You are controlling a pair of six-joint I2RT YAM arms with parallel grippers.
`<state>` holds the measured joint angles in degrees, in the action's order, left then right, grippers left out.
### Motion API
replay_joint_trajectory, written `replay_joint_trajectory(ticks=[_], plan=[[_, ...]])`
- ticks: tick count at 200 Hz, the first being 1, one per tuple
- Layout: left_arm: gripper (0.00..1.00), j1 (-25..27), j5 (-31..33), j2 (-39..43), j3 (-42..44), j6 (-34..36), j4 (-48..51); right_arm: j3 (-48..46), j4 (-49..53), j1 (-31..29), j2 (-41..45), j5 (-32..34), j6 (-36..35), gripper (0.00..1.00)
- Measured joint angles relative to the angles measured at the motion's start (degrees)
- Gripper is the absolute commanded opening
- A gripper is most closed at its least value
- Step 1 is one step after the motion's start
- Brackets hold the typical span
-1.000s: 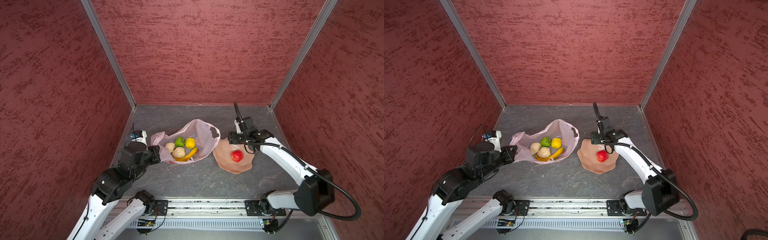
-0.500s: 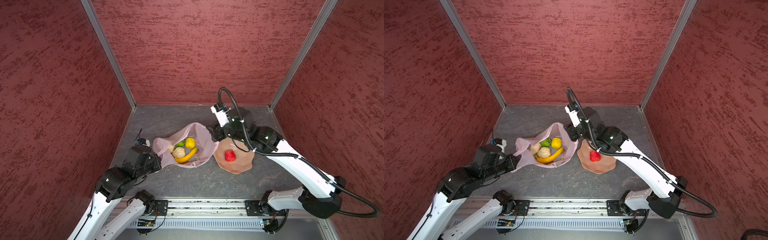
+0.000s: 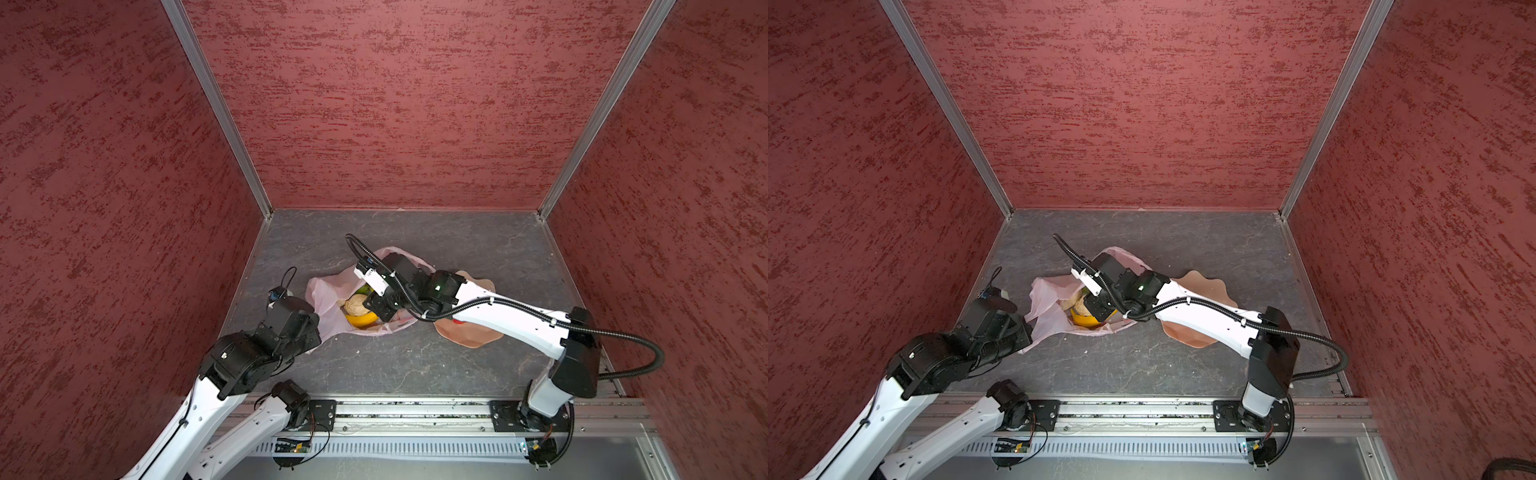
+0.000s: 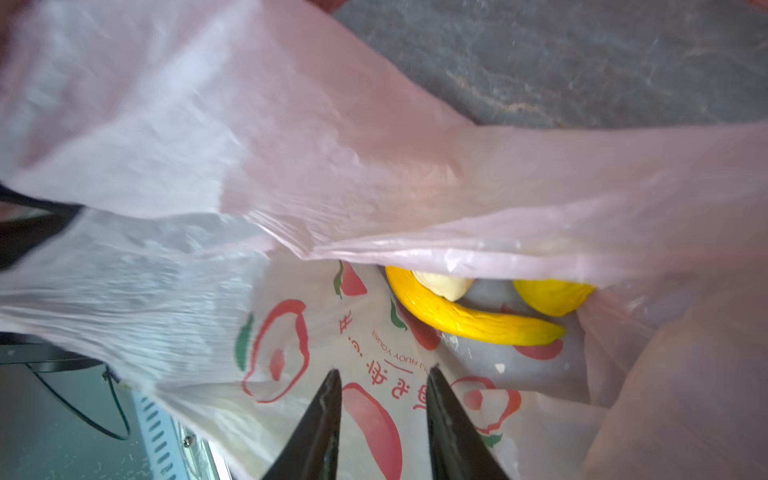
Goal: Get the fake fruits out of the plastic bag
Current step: 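Reach the right gripper into the bag toward the beige round fruit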
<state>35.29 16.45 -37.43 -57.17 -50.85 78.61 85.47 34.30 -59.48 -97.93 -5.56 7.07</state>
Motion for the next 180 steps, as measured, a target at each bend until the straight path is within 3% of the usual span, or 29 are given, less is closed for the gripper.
replay_joint_trajectory(ticks=[91, 130, 180], plan=[[0.13, 1.7, 6.3, -6.0, -0.2, -10.2, 5.8, -8.8, -1.7, -1.1, -5.1, -7.3, -2.4, 0.34], [0.13, 3.0, 8.0, -6.5, 2.0, -15.7, 7.1, -9.9, -1.5, -1.2, -6.8, -5.9, -4.0, 0.36], [0.13, 2.8, 7.7, -10.4, 5.4, -19.4, 7.3, -8.3, -2.1, -0.9, -10.2, -2.6, -3.6, 0.46]])
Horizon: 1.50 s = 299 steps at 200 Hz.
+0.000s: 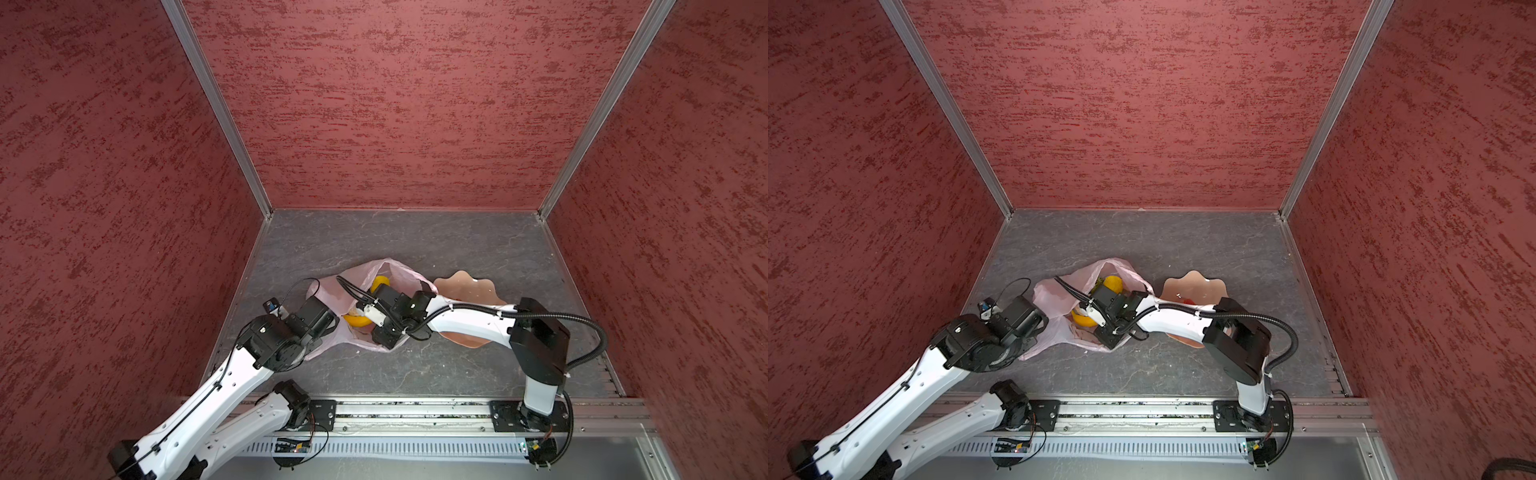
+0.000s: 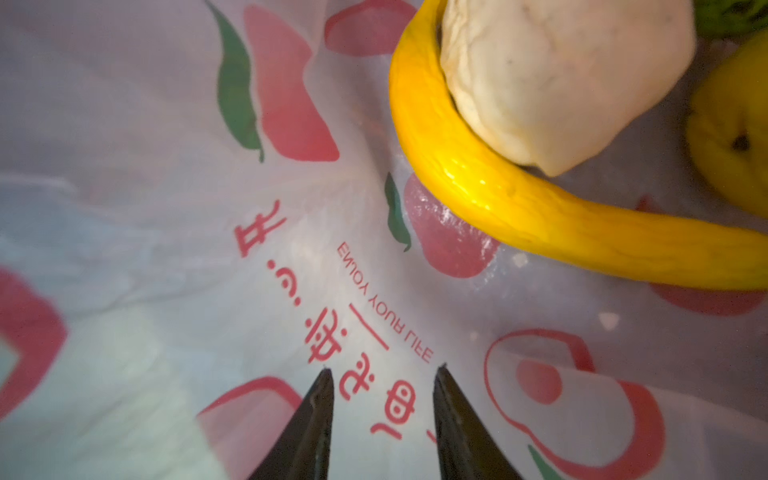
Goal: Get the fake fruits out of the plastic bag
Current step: 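Reach the right gripper into the bag toward the beige round fruit, then close the right gripper on the beige round fruit inside the bag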
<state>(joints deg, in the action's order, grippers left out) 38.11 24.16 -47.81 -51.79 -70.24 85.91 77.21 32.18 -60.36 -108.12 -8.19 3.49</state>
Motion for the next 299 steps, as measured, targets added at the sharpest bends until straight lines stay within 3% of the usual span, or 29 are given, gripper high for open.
replay_joint_trajectory(ticks=[76, 117, 203, 299], plan=[[0.13, -0.1, -2.9, -2.3, 6.9, -3.6, -3.6, 8.0, -4.5, 5.2, -4.9, 1.1, 8.0, 0.75], [0.12, 0.9, -4.2, -2.3, 9.3, -5.5, -5.7, 13.5, -5.3, 6.9, -9.8, 0.5, 12.3, 0.84], [0.10, 3.1, -4.9, 1.6, 13.8, -10.1, -6.2, 25.6, -3.4, 7.7, -19.5, -0.6, 19.5, 0.90], [0.10, 4.1, -5.0, 2.2, 16.1, -11.0, -10.6, 26.5, -0.2, 7.7, -22.9, -0.6, 19.8, 0.84]])
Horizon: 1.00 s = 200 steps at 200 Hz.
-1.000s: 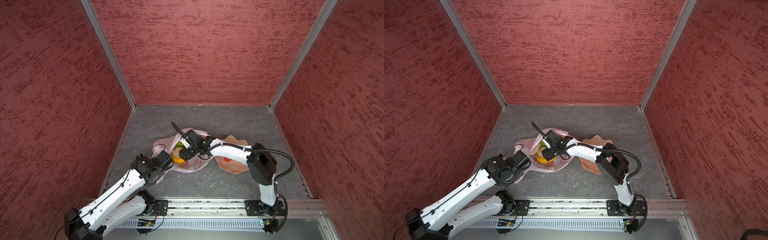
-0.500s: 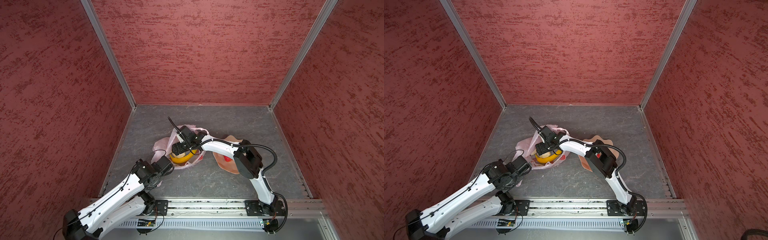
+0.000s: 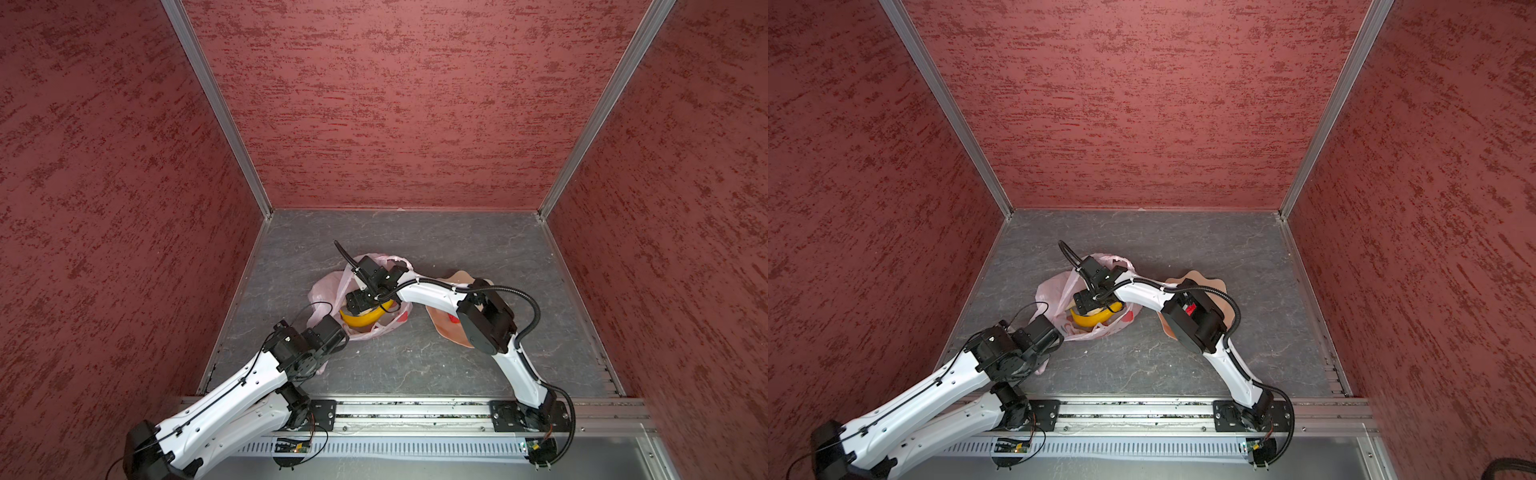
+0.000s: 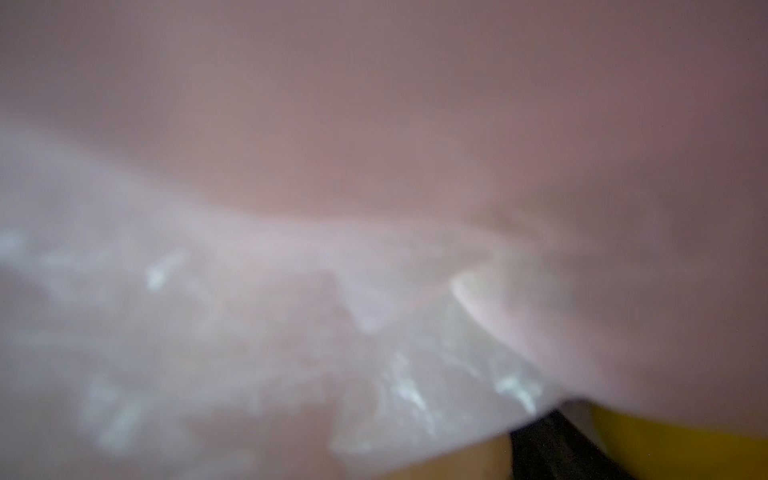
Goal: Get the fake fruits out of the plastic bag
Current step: 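Close the right gripper on the beige round fruit inside the bag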
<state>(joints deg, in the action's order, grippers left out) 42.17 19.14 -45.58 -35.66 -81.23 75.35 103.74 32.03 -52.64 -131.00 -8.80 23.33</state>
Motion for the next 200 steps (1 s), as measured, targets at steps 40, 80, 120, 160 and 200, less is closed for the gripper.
replay_joint_trajectory(ticks=[40, 80, 120, 160, 200], plan=[[0.10, 0.0, 0.0, -0.2, 0.1, 0.0, -1.7, 0.0, -0.6, 0.0, -0.5, 0.0, 0.0, 0.74], [0.10, 0.0, 0.3, -0.2, 1.8, 0.0, -3.4, 0.0, -2.0, 0.0, -0.6, 0.2, -0.2, 0.59], [0.11, -0.1, 0.6, -0.3, 2.7, 0.0, -4.7, -0.6, -2.8, 0.0, -0.6, 0.2, -1.6, 0.45], [0.10, -0.1, 1.0, -0.8, 2.7, 0.5, -5.2, -8.3, -8.4, 0.1, 3.3, -0.1, -4.8, 0.40], [0.11, -0.1, 1.6, -2.0, 2.2, 1.2, -5.4, -17.8, -11.3, 0.1, 9.3, -0.5, -9.3, 0.38]])
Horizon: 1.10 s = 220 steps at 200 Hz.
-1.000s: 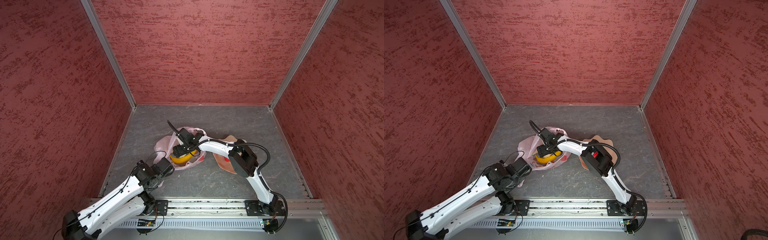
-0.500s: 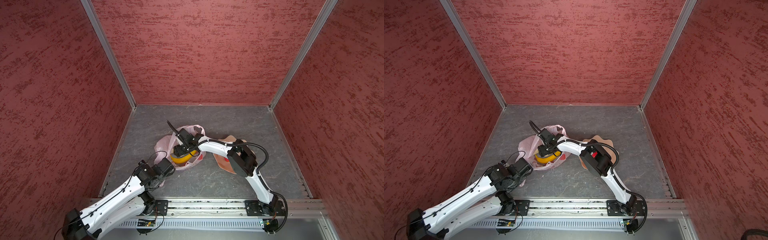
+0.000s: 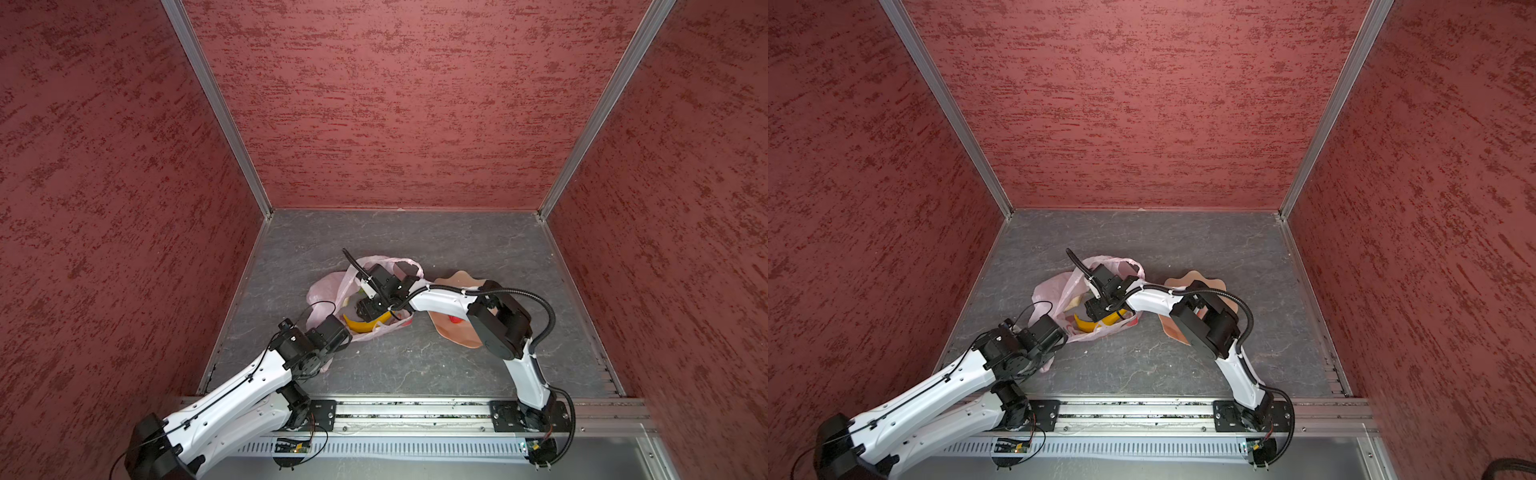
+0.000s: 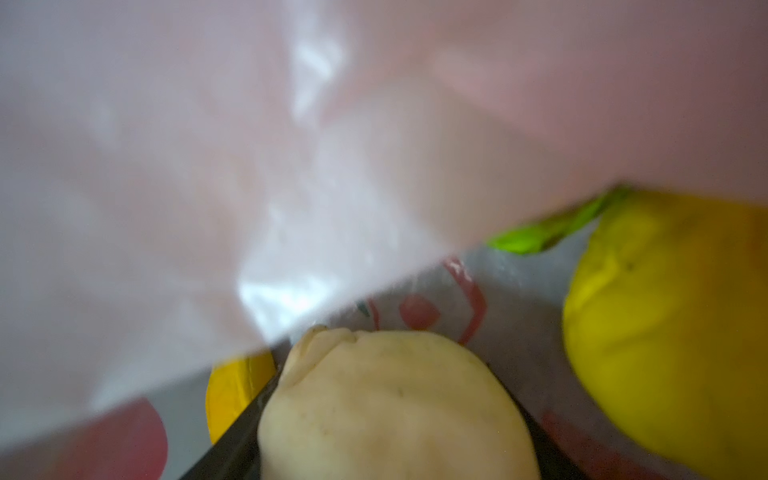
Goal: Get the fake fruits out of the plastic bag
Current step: 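Close the right gripper on the beige round fruit inside the bag, then lift the beige fruit out of the bag with the right gripper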
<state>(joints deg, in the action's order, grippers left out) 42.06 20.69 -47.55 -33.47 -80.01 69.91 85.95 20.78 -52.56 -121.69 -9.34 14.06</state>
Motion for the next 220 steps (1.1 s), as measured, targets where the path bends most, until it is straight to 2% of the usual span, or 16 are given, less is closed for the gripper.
replay_joint_trajectory(ticks=[88, 154, 220], plan=[[0.11, -0.4, 2.0, -3.5, -5.8, 3.8, -1.8, -6.6, -2.4, 0.0, 7.7, -0.9, -3.0, 0.35], [0.12, -1.0, 2.7, -3.4, -7.5, 5.6, -2.5, -7.1, -3.0, 0.0, 13.4, -1.7, -5.2, 0.34], [0.12, -3.2, 3.8, -4.8, -12.7, 11.8, -7.3, -7.1, -2.1, 0.0, 18.1, -1.6, -6.9, 0.33]])
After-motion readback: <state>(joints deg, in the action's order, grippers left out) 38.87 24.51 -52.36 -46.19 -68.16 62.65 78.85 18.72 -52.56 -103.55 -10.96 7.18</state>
